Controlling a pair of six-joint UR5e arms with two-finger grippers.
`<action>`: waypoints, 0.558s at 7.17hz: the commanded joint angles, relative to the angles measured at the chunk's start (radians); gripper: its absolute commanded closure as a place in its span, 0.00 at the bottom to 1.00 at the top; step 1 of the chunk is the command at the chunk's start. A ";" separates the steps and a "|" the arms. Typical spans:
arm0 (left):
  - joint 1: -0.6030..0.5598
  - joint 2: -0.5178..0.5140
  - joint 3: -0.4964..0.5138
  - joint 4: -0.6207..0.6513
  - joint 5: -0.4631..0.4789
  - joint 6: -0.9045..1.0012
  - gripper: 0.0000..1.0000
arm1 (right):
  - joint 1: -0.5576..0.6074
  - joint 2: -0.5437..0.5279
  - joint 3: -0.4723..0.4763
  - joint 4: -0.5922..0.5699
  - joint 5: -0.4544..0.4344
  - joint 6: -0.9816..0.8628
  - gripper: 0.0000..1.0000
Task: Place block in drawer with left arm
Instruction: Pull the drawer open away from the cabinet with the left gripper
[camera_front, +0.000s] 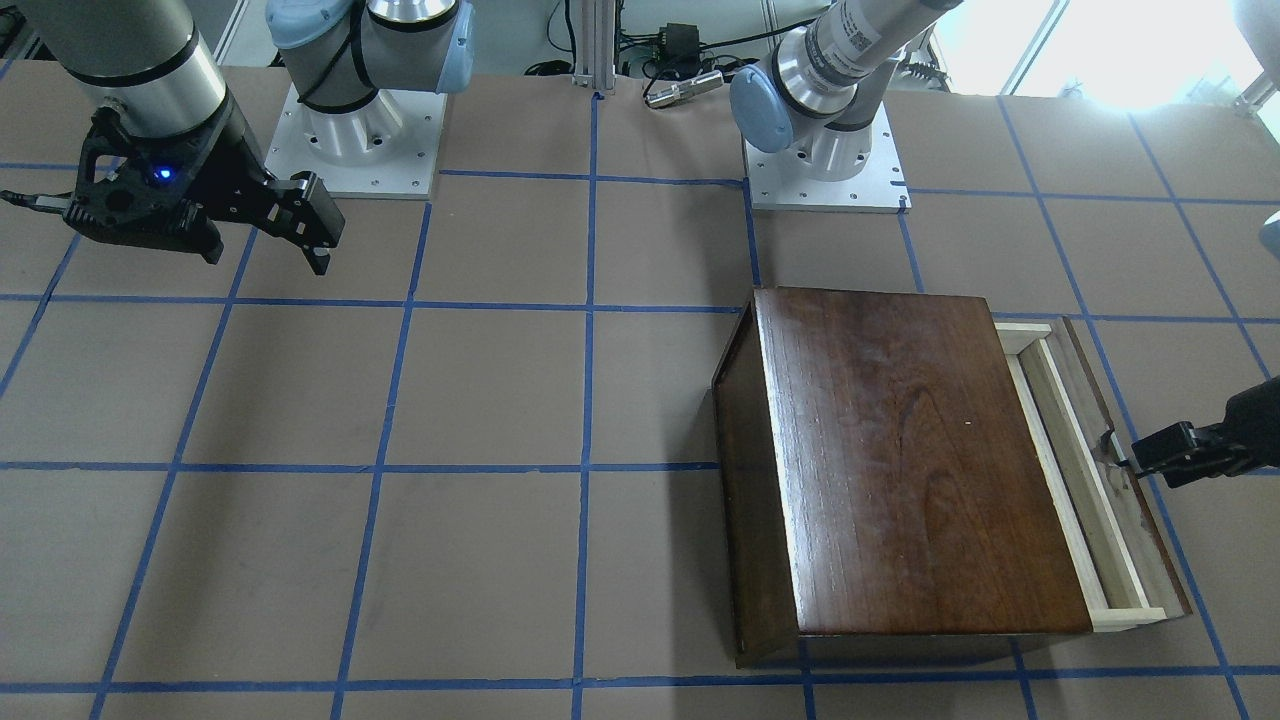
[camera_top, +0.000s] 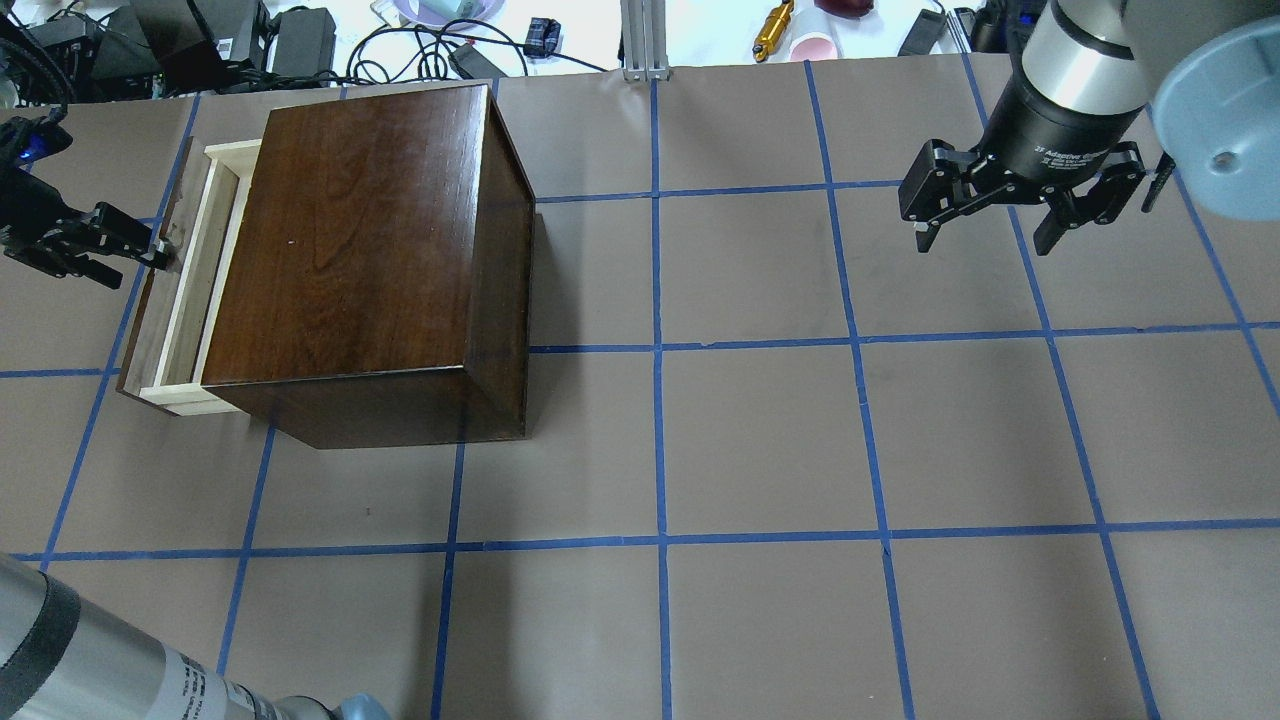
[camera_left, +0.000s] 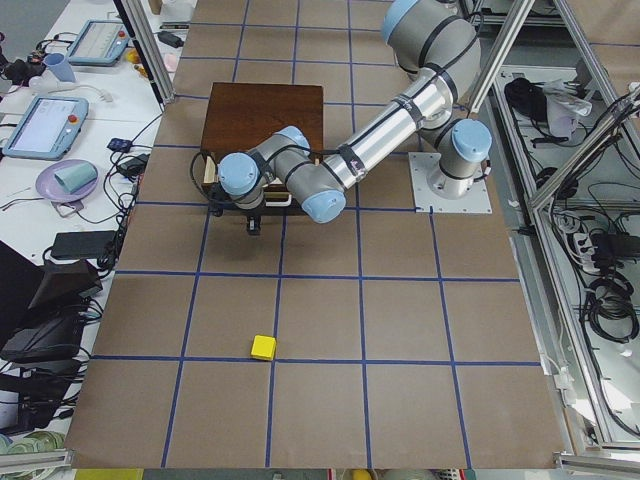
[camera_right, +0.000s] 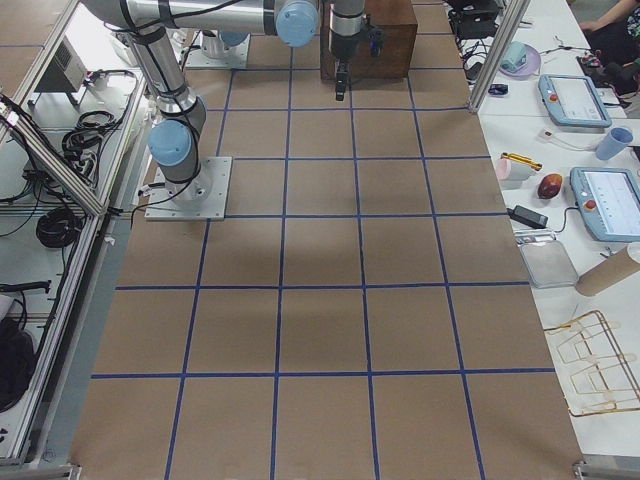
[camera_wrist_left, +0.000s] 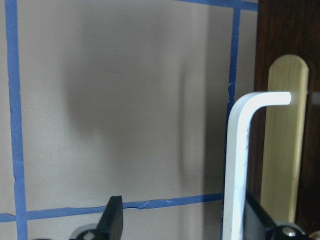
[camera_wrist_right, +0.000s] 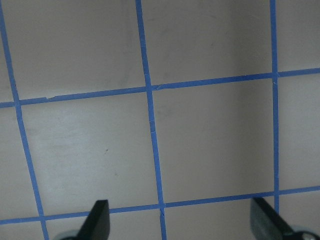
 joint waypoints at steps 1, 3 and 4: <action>0.000 0.009 -0.001 -0.001 0.026 -0.003 0.18 | 0.000 0.000 0.000 0.000 0.000 0.000 0.00; 0.000 0.006 -0.001 -0.001 0.025 -0.003 0.18 | 0.000 0.000 0.000 0.000 0.000 0.000 0.00; 0.000 0.009 -0.001 -0.001 0.025 -0.006 0.18 | 0.000 0.000 0.000 0.000 0.000 0.000 0.00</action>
